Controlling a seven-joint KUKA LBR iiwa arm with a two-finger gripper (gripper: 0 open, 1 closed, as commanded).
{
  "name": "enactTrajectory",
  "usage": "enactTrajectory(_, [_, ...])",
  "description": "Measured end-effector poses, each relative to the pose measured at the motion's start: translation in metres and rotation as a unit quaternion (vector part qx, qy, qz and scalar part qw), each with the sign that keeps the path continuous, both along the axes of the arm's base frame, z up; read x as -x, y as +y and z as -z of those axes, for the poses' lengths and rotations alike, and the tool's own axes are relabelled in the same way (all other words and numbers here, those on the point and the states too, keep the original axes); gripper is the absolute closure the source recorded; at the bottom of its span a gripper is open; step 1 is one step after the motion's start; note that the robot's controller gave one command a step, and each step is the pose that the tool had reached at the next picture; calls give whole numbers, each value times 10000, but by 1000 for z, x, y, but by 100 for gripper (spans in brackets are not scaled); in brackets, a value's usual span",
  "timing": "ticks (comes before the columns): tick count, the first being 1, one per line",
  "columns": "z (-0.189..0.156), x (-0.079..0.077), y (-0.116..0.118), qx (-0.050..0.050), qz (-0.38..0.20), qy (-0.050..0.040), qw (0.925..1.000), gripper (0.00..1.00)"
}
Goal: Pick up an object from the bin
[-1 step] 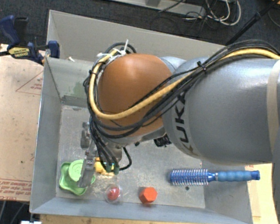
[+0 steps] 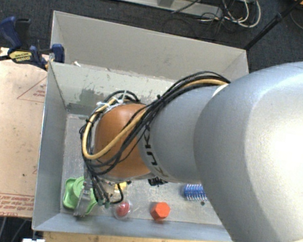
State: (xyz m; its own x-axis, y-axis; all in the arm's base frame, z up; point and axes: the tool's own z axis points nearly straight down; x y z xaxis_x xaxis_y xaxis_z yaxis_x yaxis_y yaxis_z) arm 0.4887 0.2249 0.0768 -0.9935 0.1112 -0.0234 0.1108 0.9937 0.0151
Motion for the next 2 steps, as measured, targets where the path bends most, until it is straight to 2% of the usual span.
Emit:
enactTrajectory(1, [-25,2,5,34,667,106,9977,0])
enactTrajectory(2, [-31,4,-8,44,829,129,9965,0])
